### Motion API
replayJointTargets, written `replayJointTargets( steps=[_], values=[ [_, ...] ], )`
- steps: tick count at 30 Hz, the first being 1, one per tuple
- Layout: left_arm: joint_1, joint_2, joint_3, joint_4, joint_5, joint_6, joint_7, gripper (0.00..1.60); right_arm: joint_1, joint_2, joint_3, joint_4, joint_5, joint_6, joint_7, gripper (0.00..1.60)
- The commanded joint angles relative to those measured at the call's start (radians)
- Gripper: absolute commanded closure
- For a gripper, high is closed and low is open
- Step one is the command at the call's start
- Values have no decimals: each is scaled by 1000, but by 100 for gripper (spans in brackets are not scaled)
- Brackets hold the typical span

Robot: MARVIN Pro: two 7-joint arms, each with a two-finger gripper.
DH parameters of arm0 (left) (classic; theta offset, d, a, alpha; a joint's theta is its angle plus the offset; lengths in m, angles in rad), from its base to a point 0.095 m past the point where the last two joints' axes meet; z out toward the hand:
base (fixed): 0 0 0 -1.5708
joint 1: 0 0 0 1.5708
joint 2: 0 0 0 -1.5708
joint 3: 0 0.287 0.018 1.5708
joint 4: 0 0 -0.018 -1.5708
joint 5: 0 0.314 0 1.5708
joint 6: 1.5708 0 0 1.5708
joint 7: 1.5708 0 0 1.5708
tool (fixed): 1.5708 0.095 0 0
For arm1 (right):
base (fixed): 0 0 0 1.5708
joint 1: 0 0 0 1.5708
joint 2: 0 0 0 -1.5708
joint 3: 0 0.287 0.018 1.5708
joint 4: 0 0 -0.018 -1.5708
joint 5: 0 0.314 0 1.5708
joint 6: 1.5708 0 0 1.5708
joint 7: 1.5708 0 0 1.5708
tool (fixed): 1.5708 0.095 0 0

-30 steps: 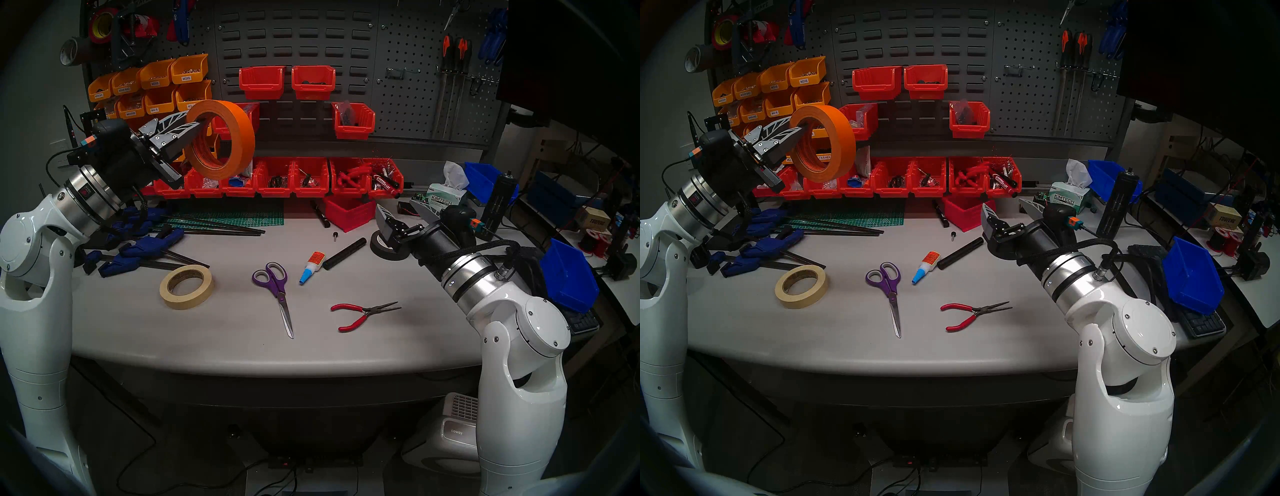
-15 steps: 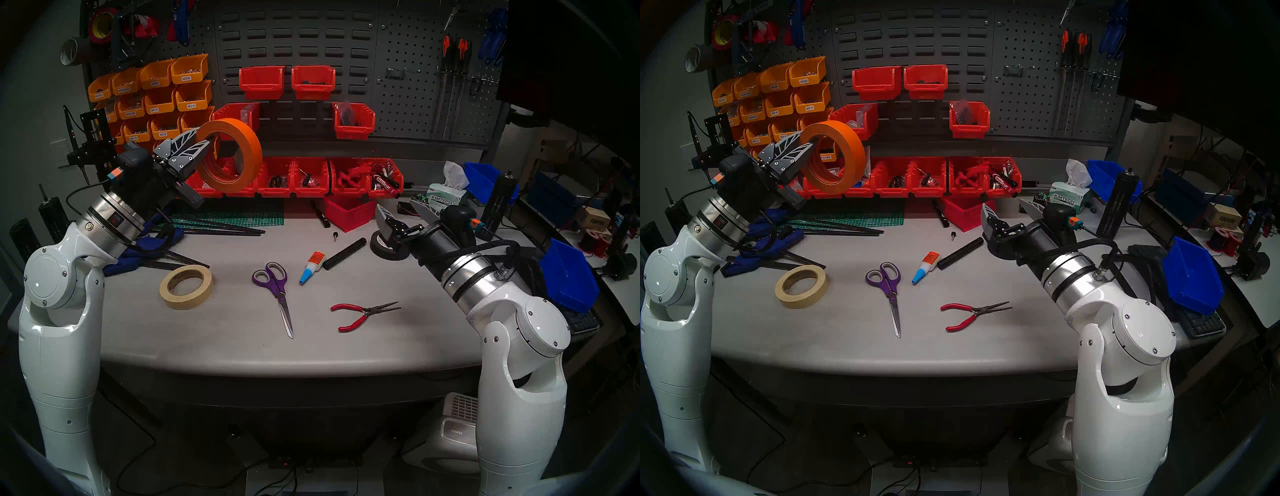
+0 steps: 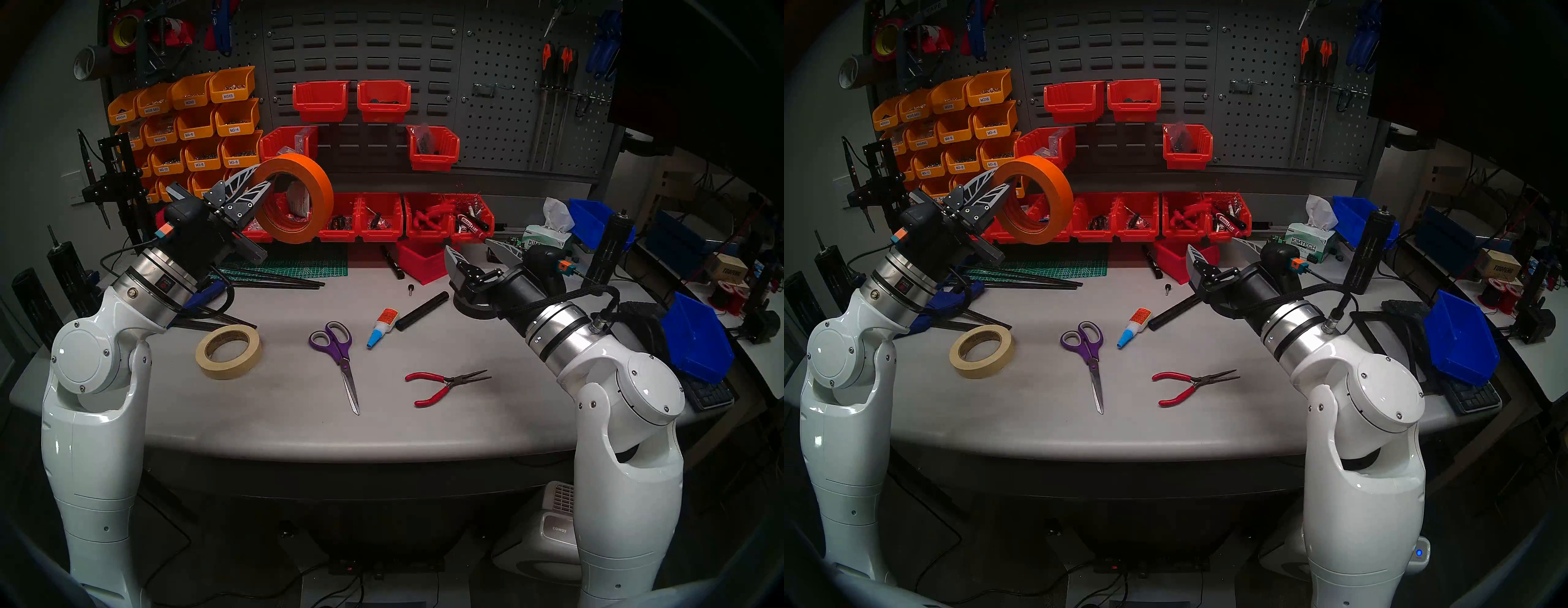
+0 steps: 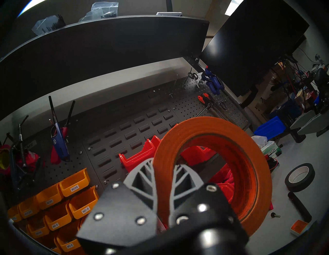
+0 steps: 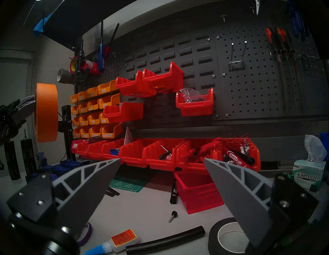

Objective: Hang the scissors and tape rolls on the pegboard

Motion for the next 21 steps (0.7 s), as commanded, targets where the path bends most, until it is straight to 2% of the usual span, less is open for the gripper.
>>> replayJointTargets(
  steps=[1,2,3,4,6,7,11,12,21],
  values=[
    [-30,-25,15,-18,15,-33,32,160,115,-14,-47,12,5,-23,-12,0],
    [-33,-24,20,-17,19,-35,31,160,110,-12,-53,9,8,-29,-15,0],
    [-38,-27,26,-15,24,-36,33,160,150,-14,-55,30,5,-16,-5,0],
    [-46,-29,32,-12,26,-40,36,160,121,-12,-61,15,21,-28,-12,0],
    [-61,-31,44,-6,34,-40,40,160,172,-16,-65,43,20,-12,3,0],
    [-69,-33,50,-3,37,-39,43,160,155,-15,-71,34,23,-18,-5,0],
    [-101,-33,80,12,54,-41,47,160,208,-20,-79,66,49,-4,4,0],
    [-109,-37,89,14,56,-40,49,160,193,-19,-82,61,57,-12,0,0],
    [-159,-48,146,22,71,-32,50,160,282,-21,-102,129,88,0,56,0]
  ],
)
